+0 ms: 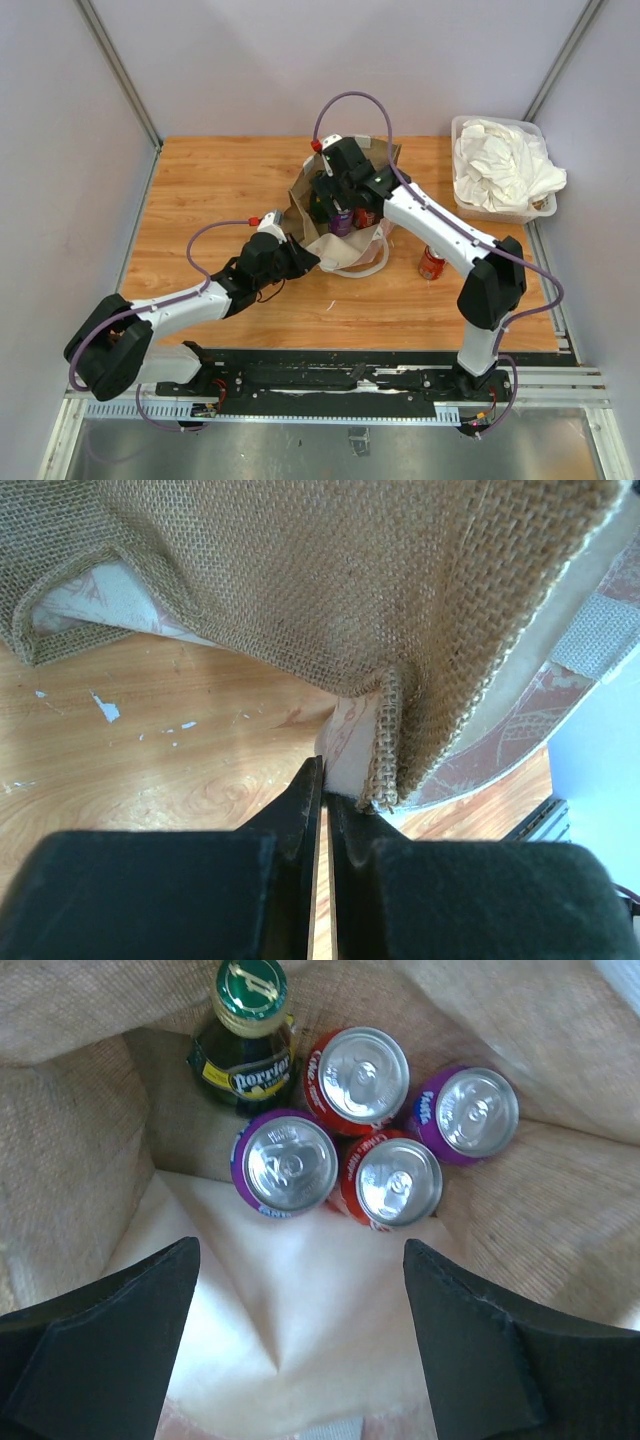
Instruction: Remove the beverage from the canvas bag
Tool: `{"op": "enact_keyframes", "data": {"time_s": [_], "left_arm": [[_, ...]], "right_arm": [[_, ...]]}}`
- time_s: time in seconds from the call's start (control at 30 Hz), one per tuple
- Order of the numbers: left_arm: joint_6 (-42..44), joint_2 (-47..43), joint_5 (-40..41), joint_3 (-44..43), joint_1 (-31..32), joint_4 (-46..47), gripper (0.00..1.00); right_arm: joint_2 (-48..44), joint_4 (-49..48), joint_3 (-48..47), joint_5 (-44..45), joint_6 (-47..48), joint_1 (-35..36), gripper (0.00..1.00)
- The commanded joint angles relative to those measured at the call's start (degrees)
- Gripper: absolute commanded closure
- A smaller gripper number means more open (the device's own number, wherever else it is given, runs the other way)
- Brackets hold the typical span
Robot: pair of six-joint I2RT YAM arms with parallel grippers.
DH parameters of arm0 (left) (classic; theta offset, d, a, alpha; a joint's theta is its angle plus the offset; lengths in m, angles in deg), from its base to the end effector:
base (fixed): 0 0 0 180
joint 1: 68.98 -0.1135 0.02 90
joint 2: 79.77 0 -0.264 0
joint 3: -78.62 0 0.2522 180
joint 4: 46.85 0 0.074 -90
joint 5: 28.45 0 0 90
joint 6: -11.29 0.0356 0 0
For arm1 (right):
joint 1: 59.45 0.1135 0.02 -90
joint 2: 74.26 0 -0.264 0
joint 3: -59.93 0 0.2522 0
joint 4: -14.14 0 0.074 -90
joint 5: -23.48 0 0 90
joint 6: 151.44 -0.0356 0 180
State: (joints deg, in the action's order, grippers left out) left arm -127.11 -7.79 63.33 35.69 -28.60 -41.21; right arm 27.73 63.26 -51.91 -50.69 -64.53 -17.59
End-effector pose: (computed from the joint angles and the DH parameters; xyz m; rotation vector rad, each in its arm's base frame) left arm 0.1983 -0.1672 0.1986 -0.1693 2.1063 -0.9473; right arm 0.3097 0.2645 0.3464 -0.5997 2.1459 0.1173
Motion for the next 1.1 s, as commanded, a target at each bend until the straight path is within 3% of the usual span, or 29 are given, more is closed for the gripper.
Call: {"op": "enact_keyframes", "data": {"time_s": [0.0,1.07], "left_arm": [[1.5,-1.0,-1.1,0.7,0.6,-2.2,0.92],[1.7,-1.5,-0.2,0.8,0.6,-3.8,0.91]], "right_arm": [[4.5,0.8,-4.2,-1.6,0.9,0.2,0.16],[17.9,-0.6,-7.7,-8.0,-0.7,-4.3,0.16]]}}
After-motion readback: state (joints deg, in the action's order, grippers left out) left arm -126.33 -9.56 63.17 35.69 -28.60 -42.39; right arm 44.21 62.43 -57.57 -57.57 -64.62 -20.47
